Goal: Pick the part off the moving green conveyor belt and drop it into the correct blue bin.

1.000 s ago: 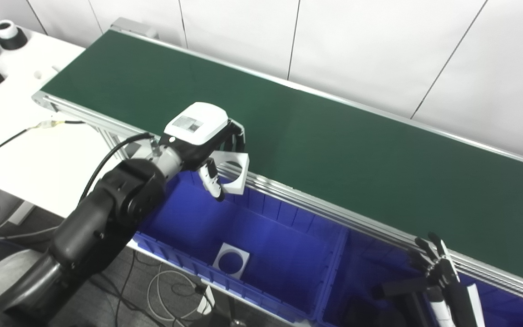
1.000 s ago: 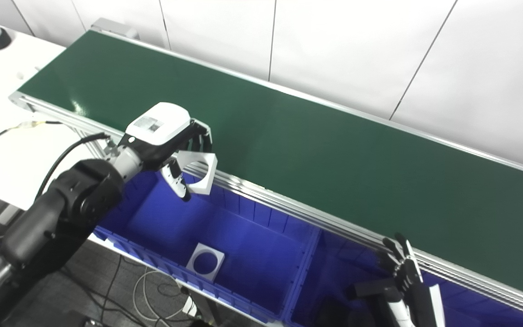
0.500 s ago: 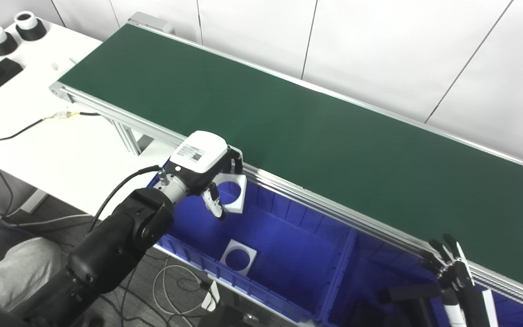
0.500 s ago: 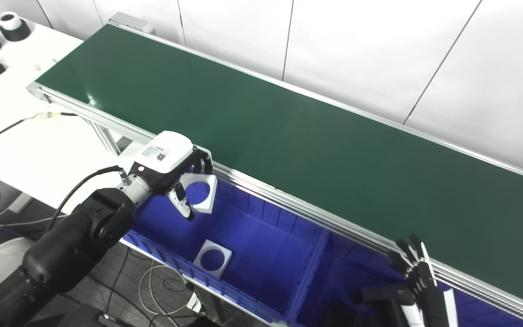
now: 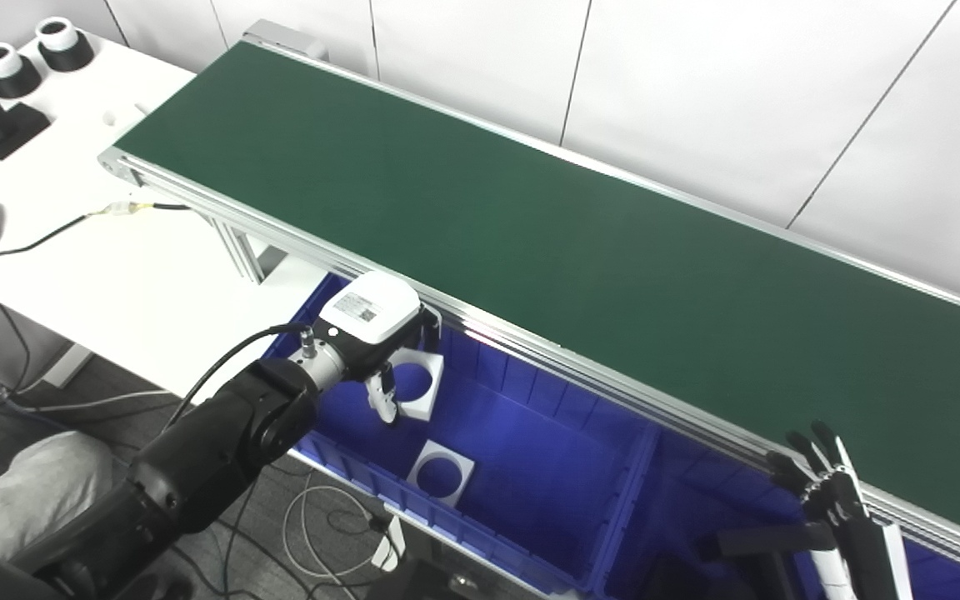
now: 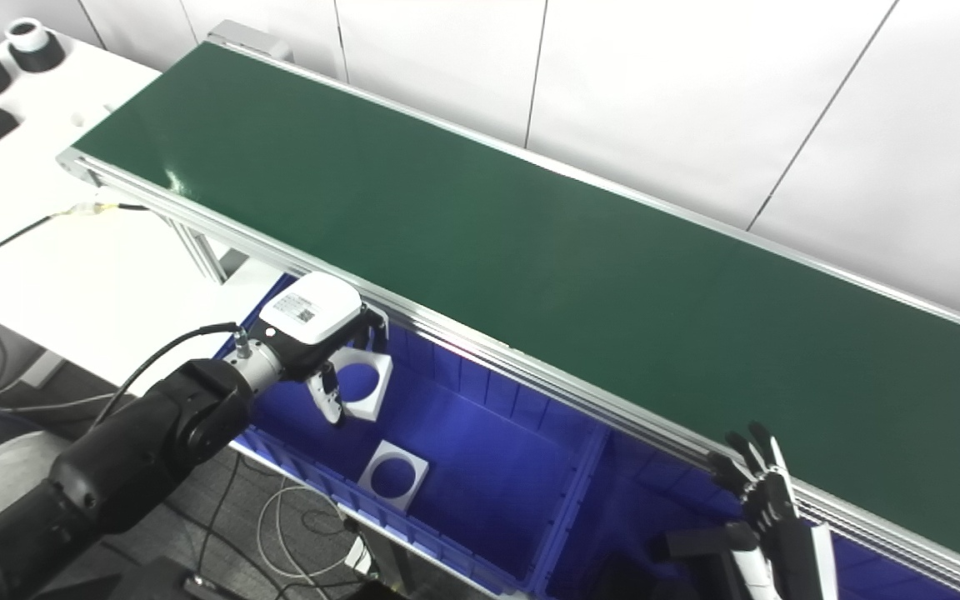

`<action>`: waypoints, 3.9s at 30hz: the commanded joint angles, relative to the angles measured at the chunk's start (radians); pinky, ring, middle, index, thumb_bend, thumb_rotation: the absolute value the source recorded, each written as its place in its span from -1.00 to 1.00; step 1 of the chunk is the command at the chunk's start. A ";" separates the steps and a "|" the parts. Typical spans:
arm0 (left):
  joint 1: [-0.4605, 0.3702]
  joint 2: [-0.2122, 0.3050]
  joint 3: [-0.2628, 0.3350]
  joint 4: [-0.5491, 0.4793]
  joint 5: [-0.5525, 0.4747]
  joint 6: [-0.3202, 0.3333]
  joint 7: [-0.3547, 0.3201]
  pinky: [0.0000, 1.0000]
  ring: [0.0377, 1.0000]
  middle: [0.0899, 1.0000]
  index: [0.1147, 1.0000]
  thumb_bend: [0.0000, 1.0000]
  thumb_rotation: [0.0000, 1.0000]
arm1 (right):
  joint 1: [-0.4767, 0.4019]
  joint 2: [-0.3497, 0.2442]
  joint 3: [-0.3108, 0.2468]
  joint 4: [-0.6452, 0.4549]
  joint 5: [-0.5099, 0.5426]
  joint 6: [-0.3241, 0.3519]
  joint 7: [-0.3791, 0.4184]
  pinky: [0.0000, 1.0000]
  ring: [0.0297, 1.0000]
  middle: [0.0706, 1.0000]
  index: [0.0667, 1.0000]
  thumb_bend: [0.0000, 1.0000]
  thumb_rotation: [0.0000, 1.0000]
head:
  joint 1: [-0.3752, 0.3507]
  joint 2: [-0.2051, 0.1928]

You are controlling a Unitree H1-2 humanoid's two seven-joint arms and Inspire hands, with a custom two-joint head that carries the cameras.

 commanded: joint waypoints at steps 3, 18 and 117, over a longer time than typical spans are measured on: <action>-0.019 0.024 0.015 -0.025 -0.019 0.017 -0.012 -0.26 -0.21 -0.20 -0.11 0.05 -1.00 | -0.007 0.006 -0.011 -0.023 0.013 -0.049 0.011 0.57 0.61 0.79 0.93 0.55 0.71 | -0.006 0.000; -0.015 0.051 0.006 -0.075 -0.029 0.031 -0.114 0.22 0.42 0.50 0.52 1.00 -0.41 | -0.010 0.018 -0.015 -0.016 -0.009 -0.049 0.003 0.54 0.61 0.78 0.92 0.59 0.73 | -0.018 -0.009; -0.014 -0.435 -0.157 0.372 -0.945 -0.443 0.053 0.76 0.84 0.84 0.71 0.70 0.64 | -0.016 -0.028 0.439 0.080 -0.232 -0.049 -0.614 0.72 0.81 0.84 0.82 0.75 0.81 | -0.602 -0.205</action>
